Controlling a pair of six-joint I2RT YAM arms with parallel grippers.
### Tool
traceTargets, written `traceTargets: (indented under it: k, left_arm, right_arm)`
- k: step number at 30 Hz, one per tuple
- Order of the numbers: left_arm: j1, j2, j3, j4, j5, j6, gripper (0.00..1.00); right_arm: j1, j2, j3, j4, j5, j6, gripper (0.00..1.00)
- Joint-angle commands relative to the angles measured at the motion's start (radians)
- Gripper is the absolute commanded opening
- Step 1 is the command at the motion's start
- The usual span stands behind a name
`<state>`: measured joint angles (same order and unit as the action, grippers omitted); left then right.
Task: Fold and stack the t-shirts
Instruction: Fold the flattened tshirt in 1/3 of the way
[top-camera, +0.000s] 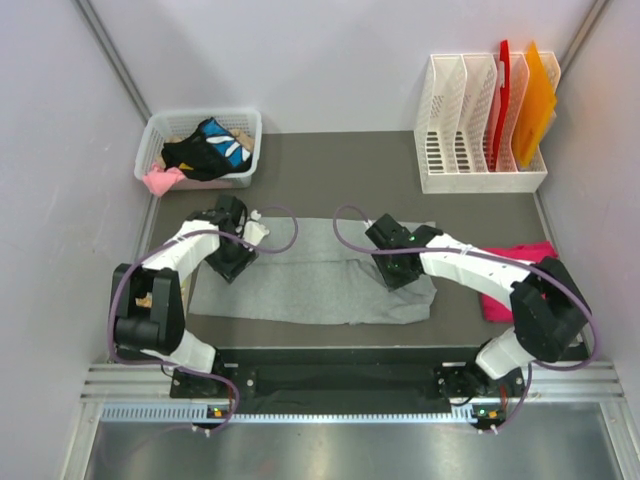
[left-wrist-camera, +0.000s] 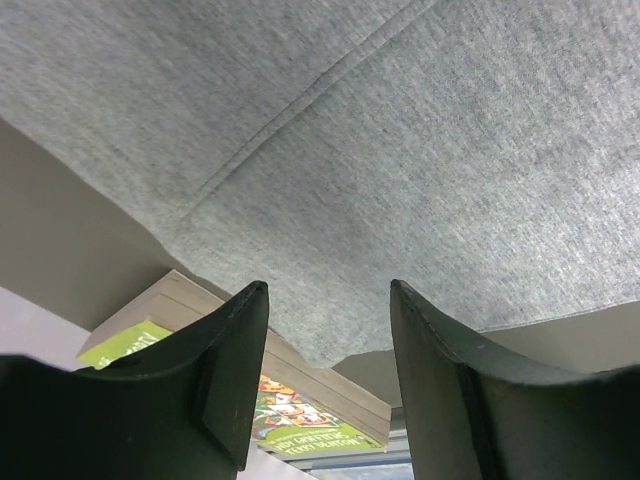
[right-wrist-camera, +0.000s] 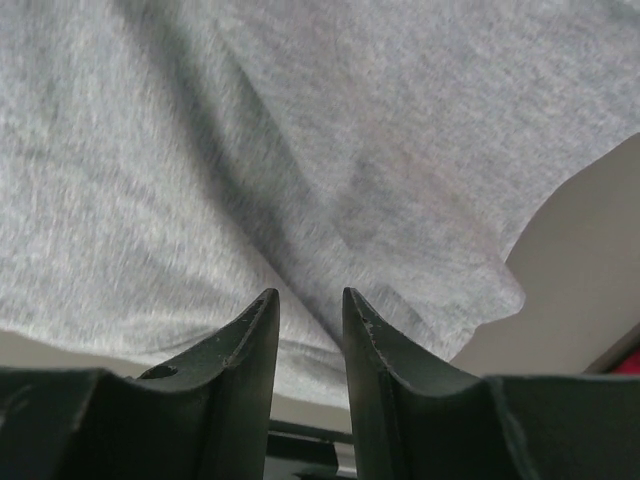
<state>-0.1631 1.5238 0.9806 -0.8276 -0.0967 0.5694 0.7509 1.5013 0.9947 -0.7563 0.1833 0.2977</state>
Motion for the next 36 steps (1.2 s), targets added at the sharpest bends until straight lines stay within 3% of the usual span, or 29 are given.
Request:
traceTargets:
  k: [1,20,23,27,36]
  left_arm:
    - [-0.001,0.003,-0.005,0.039,0.018,-0.022,0.57]
    - [-0.001,0.001,-0.042,0.039,0.046,-0.016,0.55]
    - [-0.001,0.007,-0.040,0.039,0.045,-0.019,0.55]
    - [-0.001,0.004,-0.045,0.036,0.038,-0.016,0.55]
    - [-0.001,0.013,-0.034,0.031,0.040,-0.028,0.55]
  right_arm:
    - [0.010,0.049,0.036,0.060,0.082,-0.040,0.33]
    - [-0.054,0.200,0.185,0.077,0.136,-0.115,0.28]
    - [-0.071,0.208,0.182,0.083,0.122,-0.114,0.24]
    - [-0.102,0.209,0.179,0.089,0.117,-0.117,0.08]
    - [-0.203,0.264,0.229,0.118,0.079,-0.115,0.09]
